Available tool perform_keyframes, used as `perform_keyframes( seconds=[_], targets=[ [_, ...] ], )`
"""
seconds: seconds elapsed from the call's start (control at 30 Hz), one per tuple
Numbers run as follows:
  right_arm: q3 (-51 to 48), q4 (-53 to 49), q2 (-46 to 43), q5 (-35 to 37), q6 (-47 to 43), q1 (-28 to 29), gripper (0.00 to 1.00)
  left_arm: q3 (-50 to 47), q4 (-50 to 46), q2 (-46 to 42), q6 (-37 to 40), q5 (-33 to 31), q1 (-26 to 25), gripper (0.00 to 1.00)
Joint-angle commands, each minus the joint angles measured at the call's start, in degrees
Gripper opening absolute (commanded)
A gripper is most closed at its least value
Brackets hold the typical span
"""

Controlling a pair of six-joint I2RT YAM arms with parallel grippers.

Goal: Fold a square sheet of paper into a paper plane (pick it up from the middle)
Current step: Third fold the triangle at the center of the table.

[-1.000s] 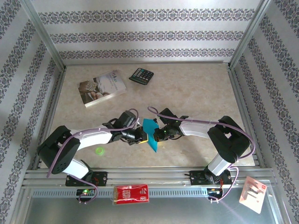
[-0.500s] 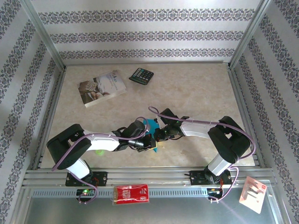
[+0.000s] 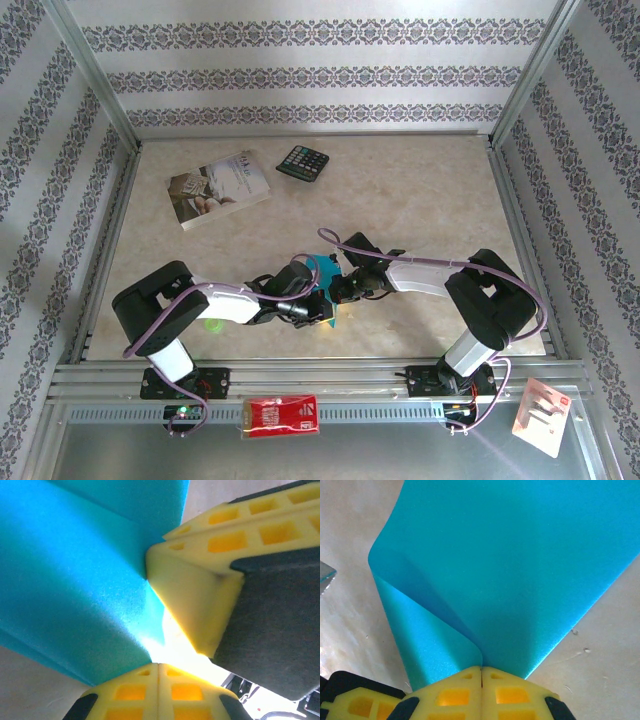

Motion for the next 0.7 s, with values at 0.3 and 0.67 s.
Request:
perform_keyframes(
  seconds=[0.3,0.67],
  targets=[
    [-3.21,-4.80,4.91,4.80,0.13,0.27,0.00,-1.13,3.29,1.04,-0.28,2.11,-1.04,0.00],
    [-3.37,-4.99,4.72,5.09,-0.05,0.27,0.00,-3.30,1.91,-2.72,-0.69,1.40,-1.44,0.01]
  ],
)
